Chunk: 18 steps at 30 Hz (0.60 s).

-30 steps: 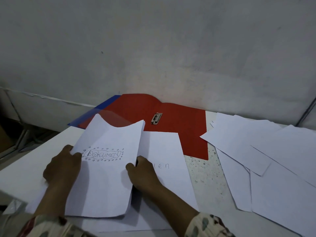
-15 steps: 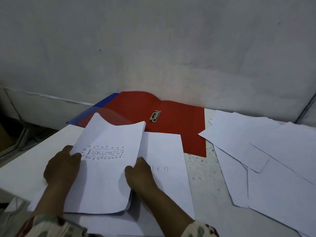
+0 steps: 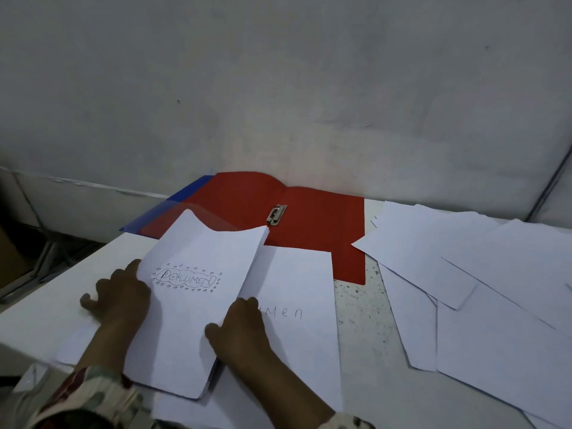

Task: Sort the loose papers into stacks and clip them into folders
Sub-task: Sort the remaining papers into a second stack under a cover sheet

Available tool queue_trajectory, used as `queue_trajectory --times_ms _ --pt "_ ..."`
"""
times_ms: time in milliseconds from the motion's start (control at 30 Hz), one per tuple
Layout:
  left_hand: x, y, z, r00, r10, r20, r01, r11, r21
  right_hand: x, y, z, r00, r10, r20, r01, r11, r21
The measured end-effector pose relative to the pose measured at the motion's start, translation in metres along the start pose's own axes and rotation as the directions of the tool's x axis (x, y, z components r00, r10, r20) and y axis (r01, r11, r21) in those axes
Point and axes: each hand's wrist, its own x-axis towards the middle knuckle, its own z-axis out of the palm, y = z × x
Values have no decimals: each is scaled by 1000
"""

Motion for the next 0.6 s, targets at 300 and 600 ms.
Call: queue_trajectory --times_ms 300,600 --pt "-31 13 -7 987 89 -132 -112 978 -177 -2 5 -7 999 53 -3 -52 979 195" --pt "-101 62 -4 943 327 -65 -333 934 -126 -19 20 -23 993 -56 106 27 965 261"
